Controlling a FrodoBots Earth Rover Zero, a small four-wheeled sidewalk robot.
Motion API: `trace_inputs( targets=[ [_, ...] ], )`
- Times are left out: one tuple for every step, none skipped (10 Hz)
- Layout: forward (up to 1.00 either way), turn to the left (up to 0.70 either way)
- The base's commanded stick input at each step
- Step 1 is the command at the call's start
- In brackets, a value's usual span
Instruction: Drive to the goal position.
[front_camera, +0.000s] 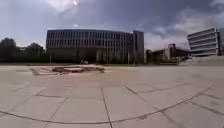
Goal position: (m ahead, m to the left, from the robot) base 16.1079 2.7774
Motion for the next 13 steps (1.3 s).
trace_inputs(
  targets=[
    [0.70,-0.01],
    [0.70,-0.01],
    [0.70,-0.01],
    [0.70,-0.01],
    [0.70,-0.01],
    [0.70,-0.01],
    [0.70,-0.01],
    [0.70,-0.01],
    [0.70,-0.01],
    [0.70,-0.01],
    [0.70,-0.01],
    [0.70,-0.01],
    [0.70,-0.01]
  ],
)
